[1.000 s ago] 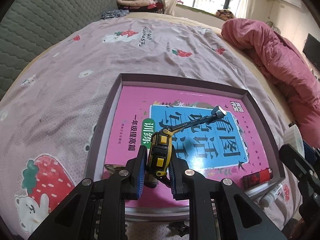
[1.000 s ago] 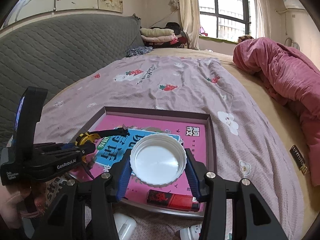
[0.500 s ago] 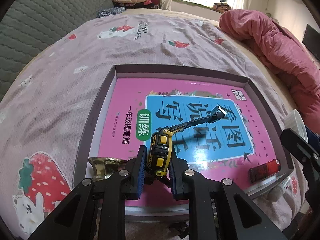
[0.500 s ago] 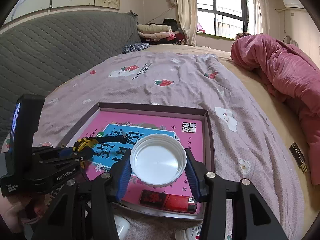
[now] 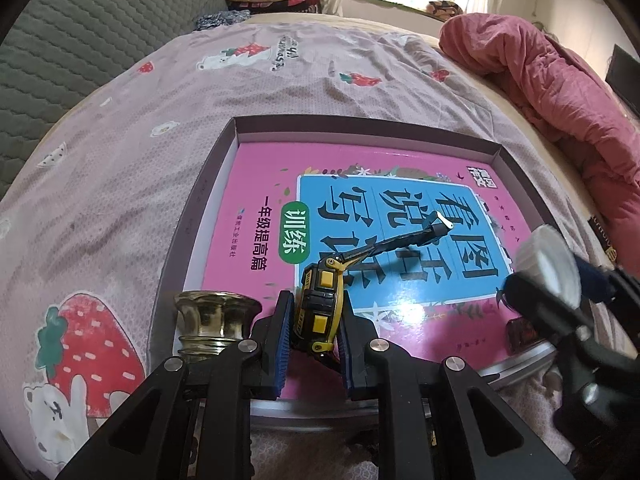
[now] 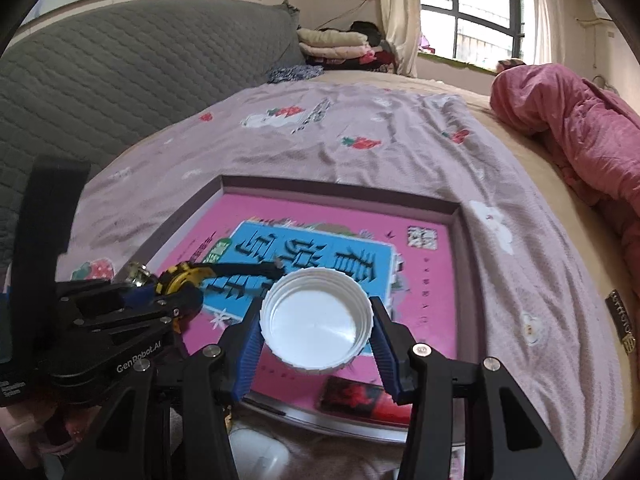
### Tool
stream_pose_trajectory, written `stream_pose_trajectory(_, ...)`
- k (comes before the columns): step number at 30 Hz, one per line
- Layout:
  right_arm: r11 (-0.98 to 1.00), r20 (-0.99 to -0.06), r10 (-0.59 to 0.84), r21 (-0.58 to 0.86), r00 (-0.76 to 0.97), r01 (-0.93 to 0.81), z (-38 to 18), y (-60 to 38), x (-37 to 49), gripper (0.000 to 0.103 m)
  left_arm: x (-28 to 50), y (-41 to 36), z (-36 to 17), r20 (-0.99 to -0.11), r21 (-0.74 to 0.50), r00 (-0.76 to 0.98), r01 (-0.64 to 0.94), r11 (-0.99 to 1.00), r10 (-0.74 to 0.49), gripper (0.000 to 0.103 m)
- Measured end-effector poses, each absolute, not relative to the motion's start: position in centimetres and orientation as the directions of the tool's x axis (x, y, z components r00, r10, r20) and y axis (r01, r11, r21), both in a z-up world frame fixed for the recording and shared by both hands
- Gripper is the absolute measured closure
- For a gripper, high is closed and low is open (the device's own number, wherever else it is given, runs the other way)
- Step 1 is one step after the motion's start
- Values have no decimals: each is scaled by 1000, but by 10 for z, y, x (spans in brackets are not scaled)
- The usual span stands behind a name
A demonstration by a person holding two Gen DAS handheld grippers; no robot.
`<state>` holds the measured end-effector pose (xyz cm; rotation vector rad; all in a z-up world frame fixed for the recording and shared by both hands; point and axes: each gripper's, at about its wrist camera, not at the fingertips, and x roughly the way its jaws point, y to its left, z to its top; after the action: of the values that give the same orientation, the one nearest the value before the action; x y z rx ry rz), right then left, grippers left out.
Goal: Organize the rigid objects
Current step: 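Lower the tape measure onto the workbook while the right tool lowers the cap by the lighter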
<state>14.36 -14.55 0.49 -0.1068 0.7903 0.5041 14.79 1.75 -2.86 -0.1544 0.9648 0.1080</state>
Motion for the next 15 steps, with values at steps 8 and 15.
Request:
stream_pose_trajectory(8,843,-732,428,111,530,-527,-11,-132,141,53,145,20,-28,-825,-75,565,-154,985,25,83)
stream_pose_trajectory(15,840,-749,433,135,501,-525,-17,-131,143,53,145,21,-28,-825,-74,564,-152,986,25,83)
